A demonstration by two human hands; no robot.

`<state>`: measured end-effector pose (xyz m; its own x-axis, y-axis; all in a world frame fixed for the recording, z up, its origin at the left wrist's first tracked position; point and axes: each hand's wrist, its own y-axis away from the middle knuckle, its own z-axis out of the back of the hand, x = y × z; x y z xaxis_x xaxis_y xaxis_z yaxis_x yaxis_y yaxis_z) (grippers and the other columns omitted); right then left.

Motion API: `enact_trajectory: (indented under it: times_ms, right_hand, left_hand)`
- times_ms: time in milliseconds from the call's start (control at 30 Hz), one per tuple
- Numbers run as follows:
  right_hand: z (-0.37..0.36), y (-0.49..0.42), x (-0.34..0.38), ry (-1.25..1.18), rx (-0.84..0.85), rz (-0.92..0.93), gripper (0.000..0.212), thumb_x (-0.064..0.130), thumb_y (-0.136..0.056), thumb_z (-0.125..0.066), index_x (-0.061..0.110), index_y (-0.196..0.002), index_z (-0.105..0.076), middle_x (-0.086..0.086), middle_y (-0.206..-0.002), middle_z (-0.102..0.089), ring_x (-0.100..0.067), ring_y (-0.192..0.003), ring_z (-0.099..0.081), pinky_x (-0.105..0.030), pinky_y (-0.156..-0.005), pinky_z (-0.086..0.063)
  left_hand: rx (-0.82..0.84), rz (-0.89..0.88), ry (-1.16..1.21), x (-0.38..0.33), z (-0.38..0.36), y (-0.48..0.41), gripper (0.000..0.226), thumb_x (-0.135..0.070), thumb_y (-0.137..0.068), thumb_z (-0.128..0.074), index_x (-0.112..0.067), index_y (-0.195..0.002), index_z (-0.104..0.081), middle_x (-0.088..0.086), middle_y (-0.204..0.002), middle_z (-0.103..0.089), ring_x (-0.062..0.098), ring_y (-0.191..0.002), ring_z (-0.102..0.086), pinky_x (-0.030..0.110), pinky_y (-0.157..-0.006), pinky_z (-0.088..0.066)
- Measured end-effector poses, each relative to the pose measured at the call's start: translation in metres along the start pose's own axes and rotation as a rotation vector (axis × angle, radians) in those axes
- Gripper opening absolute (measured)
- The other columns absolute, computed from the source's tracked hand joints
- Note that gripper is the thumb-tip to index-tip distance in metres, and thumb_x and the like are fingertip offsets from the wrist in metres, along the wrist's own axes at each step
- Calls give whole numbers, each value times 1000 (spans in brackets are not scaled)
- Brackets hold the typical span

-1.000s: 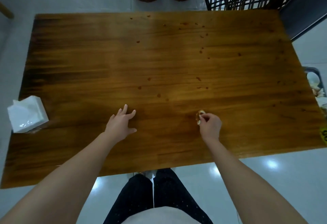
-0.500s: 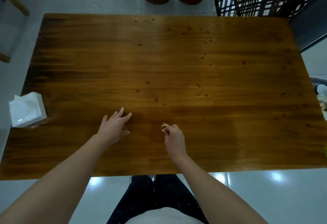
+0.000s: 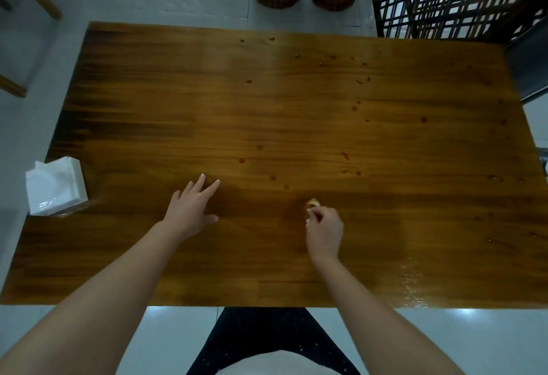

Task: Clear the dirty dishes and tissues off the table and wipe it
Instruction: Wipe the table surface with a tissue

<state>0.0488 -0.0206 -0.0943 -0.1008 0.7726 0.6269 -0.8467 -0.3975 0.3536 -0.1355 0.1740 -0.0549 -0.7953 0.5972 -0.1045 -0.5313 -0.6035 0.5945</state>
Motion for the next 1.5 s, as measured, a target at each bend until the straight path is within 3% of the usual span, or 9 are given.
enact_trajectory:
  times_ms: [67, 167, 333, 533, 700, 1033, 1300, 1500]
  right_hand:
    - [-23, 12, 13, 46, 110, 121, 16, 11, -95, -54, 10, -102, -69, -1, -101, -60, -8, -83, -52, -12, -66, -39]
    - [-31, 2, 27, 77, 140, 182, 17, 9, -95, -54, 10, -102, -70, 4, -95, -57, -5, -83, -47, -8, -64, -35]
    - [-24, -37, 50, 88, 95, 176, 17, 8, -94, -55, 6, -101, -71, -4, -99, -61, -12, -88, -54, -21, -74, -44]
    - [-47, -44, 79, 119, 84, 209, 18, 9, -95, -54, 8, -102, -70, -1, -99, -60, -5, -81, -47, -7, -58, -30]
    - [-60, -9, 71, 132, 217, 337, 18, 6, -95, -52, 9, -96, -69, 5, -90, -53, -11, -82, -56, -18, -69, -49]
    - [-55, -13, 61, 211, 305, 482, 18, 4, -93, -56, 7, -104, -69, 2, -97, -58, -10, -88, -56, -23, -79, -53]
    - [-65, -69, 112, 150, 170, 376, 12, 10, -92, -58, 11, -87, -69, 6, -84, -52, -10, -80, -51, -10, -64, -34]
    - [-71, -105, 140, 81, 40, 245, 14, 11, -93, -59, 7, -100, -71, -2, -98, -62, -14, -93, -56, -19, -74, -41]
  left_hand:
    - [7, 1, -12, 4, 2, -4, 87, -36, -90, -65, -35, -154, -6, 6, -163, 2, 30, -149, -6, 50, -118, -17]
    - [13, -30, -82, 8, 6, -9, 87, -37, -91, -63, -35, -154, -4, 5, -163, 5, 29, -149, -3, 49, -119, -15]
    - [13, -38, -81, 10, 16, -23, 90, -41, -89, -64, -35, -154, -3, 6, -163, 5, 30, -149, -4, 49, -119, -15]
    - [-14, -55, -41, 8, 25, -39, 91, -42, -87, -66, -37, -154, -4, 6, -163, 4, 31, -149, -4, 50, -118, -15]
    - [1, -61, -31, 12, 35, -48, 91, -42, -87, -66, -35, -154, -4, 6, -163, 5, 30, -149, -4, 50, -118, -15]
    - [0, -61, 11, 18, 45, -72, 99, -44, -85, -68, -33, -154, 2, 7, -162, 9, 30, -149, 1, 51, -118, -11]
    - [-11, -60, 23, 25, 57, -92, 100, -43, -85, -69, -32, -154, 1, 7, -162, 7, 29, -149, 0, 51, -118, -11]
    - [-17, -57, 27, 30, 61, -104, 103, -42, -82, -72, -34, -154, 1, 6, -162, 10, 28, -149, 4, 52, -118, -9]
